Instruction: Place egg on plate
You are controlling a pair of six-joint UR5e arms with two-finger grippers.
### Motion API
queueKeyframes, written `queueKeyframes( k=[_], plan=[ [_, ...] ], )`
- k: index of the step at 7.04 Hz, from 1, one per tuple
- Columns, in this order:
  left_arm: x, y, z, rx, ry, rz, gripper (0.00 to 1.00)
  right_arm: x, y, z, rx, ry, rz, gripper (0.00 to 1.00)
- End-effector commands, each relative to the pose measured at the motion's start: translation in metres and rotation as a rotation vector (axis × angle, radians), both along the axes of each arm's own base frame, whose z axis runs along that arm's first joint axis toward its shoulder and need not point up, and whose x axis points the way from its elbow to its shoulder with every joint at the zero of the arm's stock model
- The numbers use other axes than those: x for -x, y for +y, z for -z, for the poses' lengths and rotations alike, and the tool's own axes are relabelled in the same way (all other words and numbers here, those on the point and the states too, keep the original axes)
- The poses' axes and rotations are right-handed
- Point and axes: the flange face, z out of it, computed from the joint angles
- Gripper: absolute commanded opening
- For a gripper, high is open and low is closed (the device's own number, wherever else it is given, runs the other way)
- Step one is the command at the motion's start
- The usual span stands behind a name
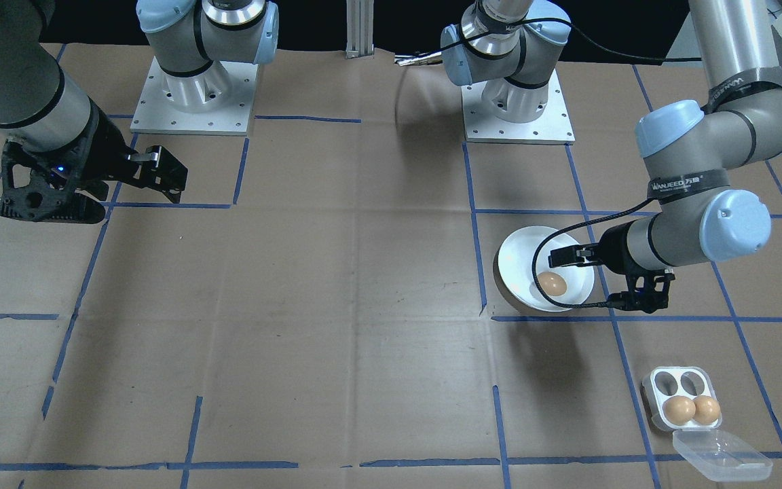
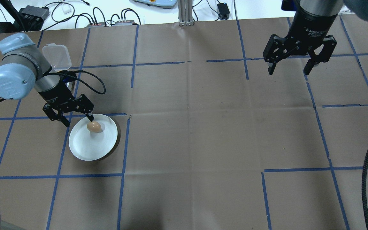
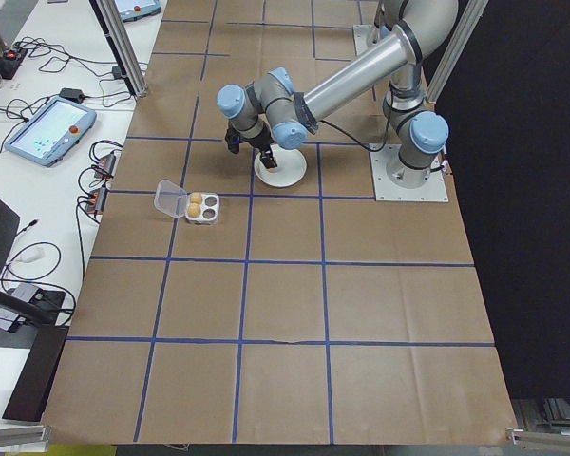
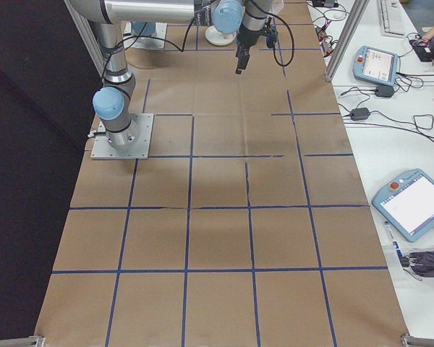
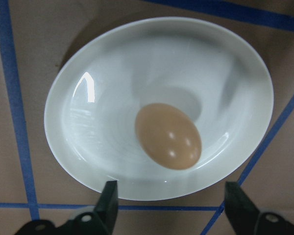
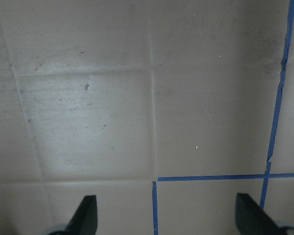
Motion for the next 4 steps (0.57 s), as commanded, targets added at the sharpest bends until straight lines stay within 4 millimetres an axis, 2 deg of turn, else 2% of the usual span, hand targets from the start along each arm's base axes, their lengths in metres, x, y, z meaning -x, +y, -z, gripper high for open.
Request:
queueKeyframes(
  k=[1,2,3,4],
  plan=[
    [-0.031,-0.025,-0.026,0.149,-0.065,0.232,0.99,0.000,0.000,-0.001,0.001,-0.001,0.000,1.00],
    [-0.044,-0.047,-0.043,0.194,-0.096,0.411,0.99,0.000,0.000,-0.001,0.001,-0.001,0.000,1.00],
    [-0.055,-0.071,-0.049,0.224,-0.083,0.537,0.99,0.000,0.000,0.000,0.000,-0.001,0.000,1.00],
    [-0.074,-0.092,-0.053,0.249,-0.076,0.635,0.99,0.000,0.000,0.000,0.000,-0.001,0.000,1.00]
  ],
)
